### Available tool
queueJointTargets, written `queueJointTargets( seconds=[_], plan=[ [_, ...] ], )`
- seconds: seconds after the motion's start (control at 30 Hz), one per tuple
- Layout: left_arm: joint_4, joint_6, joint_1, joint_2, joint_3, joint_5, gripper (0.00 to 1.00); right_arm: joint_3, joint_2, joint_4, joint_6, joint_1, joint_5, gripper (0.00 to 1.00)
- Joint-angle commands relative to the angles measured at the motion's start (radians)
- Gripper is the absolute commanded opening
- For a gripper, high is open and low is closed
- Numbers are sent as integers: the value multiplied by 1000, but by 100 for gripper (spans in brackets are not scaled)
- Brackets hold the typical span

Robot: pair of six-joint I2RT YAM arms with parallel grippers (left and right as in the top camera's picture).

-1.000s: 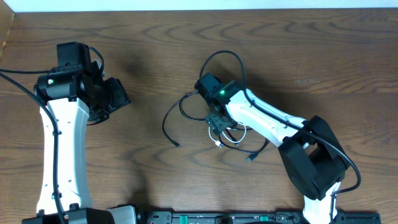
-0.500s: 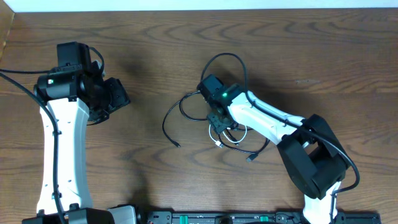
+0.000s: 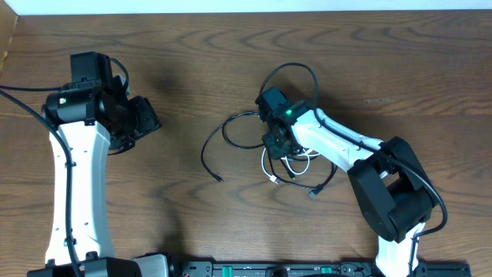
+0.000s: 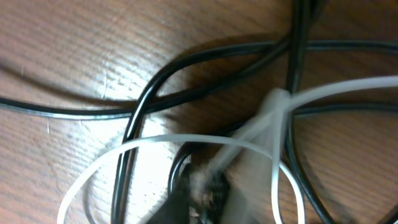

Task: Untangle cables
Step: 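Pull the white ribbon cable out to the top right corner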

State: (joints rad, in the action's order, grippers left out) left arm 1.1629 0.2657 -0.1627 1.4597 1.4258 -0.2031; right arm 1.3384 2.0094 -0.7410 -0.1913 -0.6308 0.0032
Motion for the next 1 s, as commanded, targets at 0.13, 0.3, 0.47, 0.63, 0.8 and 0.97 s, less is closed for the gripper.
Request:
queueJointTargets(
  seconds=[0.13, 0.3, 0.47, 0.63, 0.8, 0.97],
  plan=[
    [3, 2, -4, 4, -3, 13, 60, 49, -28, -69, -2, 41, -50, 1],
    [3, 2, -4, 4, -3, 13, 60, 191, -119, -199, 45, 102, -135, 1],
    [3, 2, -4, 4, -3, 13, 60, 427, -232, -343, 47, 209, -207, 1],
    [3, 2, -4, 4, -3, 13, 60, 669, -304, -413, 46, 351, -341, 1],
    [3, 2, -4, 4, -3, 13, 60, 864, -323, -418, -17, 518, -384, 1],
    [2, 2, -4, 4, -3, 13, 60, 904, -307, -322, -15, 703, -376, 1]
  ],
)
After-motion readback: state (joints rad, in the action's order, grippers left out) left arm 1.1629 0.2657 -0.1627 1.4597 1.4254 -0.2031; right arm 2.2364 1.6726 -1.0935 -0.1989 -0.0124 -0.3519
